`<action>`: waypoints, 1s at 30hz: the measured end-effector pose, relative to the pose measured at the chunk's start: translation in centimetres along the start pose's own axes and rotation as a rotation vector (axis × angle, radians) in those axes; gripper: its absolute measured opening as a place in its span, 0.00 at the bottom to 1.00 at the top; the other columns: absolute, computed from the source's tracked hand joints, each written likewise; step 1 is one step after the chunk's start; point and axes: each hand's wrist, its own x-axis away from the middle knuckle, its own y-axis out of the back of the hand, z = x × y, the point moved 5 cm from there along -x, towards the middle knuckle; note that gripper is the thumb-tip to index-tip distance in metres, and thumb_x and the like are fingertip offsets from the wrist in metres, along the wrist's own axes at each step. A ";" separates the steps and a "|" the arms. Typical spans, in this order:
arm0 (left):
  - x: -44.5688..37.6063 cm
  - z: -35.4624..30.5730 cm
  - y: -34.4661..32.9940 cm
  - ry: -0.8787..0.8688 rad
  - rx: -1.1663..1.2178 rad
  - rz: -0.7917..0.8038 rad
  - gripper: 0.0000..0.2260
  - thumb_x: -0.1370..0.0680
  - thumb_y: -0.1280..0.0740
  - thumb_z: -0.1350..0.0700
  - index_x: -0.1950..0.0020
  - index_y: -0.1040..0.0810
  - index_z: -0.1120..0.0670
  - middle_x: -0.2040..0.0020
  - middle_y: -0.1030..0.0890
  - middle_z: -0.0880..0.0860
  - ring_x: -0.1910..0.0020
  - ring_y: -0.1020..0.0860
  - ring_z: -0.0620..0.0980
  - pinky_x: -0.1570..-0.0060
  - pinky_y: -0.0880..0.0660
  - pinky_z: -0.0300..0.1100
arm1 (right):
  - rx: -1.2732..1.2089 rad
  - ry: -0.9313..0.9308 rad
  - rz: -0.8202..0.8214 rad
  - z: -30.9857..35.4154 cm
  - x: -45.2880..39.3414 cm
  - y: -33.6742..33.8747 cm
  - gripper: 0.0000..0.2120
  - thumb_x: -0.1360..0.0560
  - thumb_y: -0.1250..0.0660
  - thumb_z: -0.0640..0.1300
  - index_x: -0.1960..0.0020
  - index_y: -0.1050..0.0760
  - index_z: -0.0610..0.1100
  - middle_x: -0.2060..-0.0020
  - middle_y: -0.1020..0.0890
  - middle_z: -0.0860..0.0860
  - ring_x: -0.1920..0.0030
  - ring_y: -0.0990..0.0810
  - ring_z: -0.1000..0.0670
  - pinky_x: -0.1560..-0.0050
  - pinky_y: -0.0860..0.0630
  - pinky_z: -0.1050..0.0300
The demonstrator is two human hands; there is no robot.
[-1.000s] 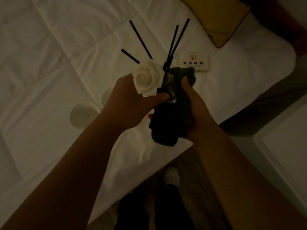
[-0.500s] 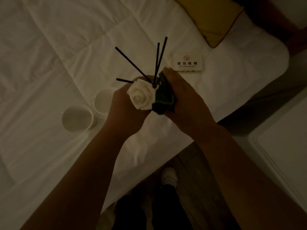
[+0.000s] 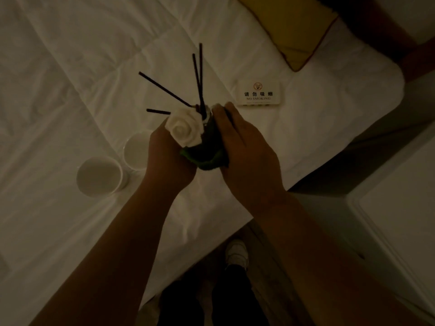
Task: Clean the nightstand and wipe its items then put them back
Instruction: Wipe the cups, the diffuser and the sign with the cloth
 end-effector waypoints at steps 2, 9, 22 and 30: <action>0.6 0.0 0.2 -0.032 -0.016 0.007 0.15 0.27 0.35 0.74 0.41 0.26 0.67 0.56 0.21 0.55 0.54 0.22 0.50 0.52 0.29 0.28 | -0.060 -0.041 0.080 -0.9 -1.0 -0.2 0.33 0.26 0.30 0.45 0.27 0.39 0.37 0.31 0.31 0.38 0.35 0.27 0.41 0.39 0.26 0.49; -0.2 -0.9 -0.2 -0.190 -0.049 0.075 0.09 0.25 0.32 0.66 0.45 0.22 0.63 0.51 0.20 0.60 0.51 0.21 0.52 0.52 0.30 0.25 | -0.080 -0.150 0.291 -4.4 -1.2 -1.1 0.31 0.25 0.31 0.46 0.25 0.40 0.43 0.42 0.20 0.44 0.45 0.21 0.46 0.42 0.25 0.53; -3.2 2.2 -6.9 0.174 0.215 -0.286 0.07 0.28 0.31 0.61 0.55 0.27 0.51 0.55 0.23 0.50 0.59 0.26 0.41 0.60 0.30 0.32 | -0.116 -0.390 0.232 -9.6 2.3 0.7 0.37 0.26 0.31 0.49 0.24 0.47 0.51 0.33 0.27 0.47 0.36 0.26 0.46 0.41 0.33 0.56; -3.2 4.5 -9.1 0.162 0.284 -0.320 0.12 0.28 0.33 0.58 0.51 0.31 0.44 0.44 0.25 0.53 0.54 0.27 0.39 0.50 0.27 0.34 | -0.059 -0.338 0.181 -10.8 2.3 2.4 0.38 0.27 0.30 0.53 0.25 0.49 0.54 0.35 0.25 0.48 0.39 0.25 0.48 0.43 0.27 0.51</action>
